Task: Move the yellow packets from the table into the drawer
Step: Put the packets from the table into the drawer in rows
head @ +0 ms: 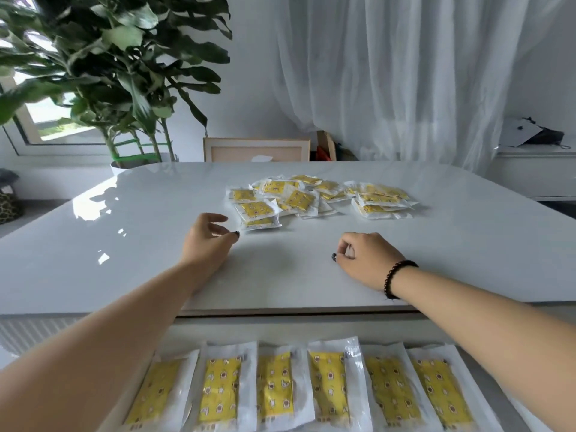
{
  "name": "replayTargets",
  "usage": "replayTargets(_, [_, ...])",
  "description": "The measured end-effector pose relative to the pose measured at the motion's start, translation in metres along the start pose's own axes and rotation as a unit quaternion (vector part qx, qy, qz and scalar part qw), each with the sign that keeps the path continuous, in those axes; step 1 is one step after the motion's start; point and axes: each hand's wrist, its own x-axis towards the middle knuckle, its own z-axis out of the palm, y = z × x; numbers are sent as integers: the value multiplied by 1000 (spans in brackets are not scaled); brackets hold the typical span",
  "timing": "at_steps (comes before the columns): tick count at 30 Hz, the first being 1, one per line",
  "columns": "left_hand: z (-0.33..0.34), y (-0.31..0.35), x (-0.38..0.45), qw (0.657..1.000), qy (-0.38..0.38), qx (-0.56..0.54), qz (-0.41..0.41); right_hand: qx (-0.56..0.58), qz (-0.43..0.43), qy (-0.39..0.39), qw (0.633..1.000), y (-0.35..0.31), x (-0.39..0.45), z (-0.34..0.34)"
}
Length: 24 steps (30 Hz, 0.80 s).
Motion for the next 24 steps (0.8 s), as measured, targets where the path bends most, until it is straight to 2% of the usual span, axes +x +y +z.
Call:
replayTargets(3, [9, -8, 28, 1000, 29, 8, -8, -45, 7, 32, 998, -6, 27, 15])
replayTargets(6, [24, -5, 53, 989, 57, 134, -28, -47, 11, 75, 996, -13, 59, 28])
replayTargets(10, [38, 2, 77, 954, 73, 283, -60, -24, 5, 172, 985, -20, 106, 41])
replayTargets(13, [48, 4, 92, 926, 69, 370, -36, 15, 1, 223, 975, -24, 140, 49])
replayTargets(15, [51, 6, 98, 914, 60, 401, -31, 2, 12, 181, 983, -25, 158, 55])
replayTargets(19, [48, 0, 111, 942, 45, 329, -54, -8, 23, 14, 1000, -24, 168, 59])
replayTargets(21, [46, -4, 113, 959, 54, 275, -53, -21, 11, -16, 1000, -22, 165, 57])
replayTargets(24, [45, -5, 113, 978, 85, 185, -42, -16, 3, -8, 1000, -20, 163, 55])
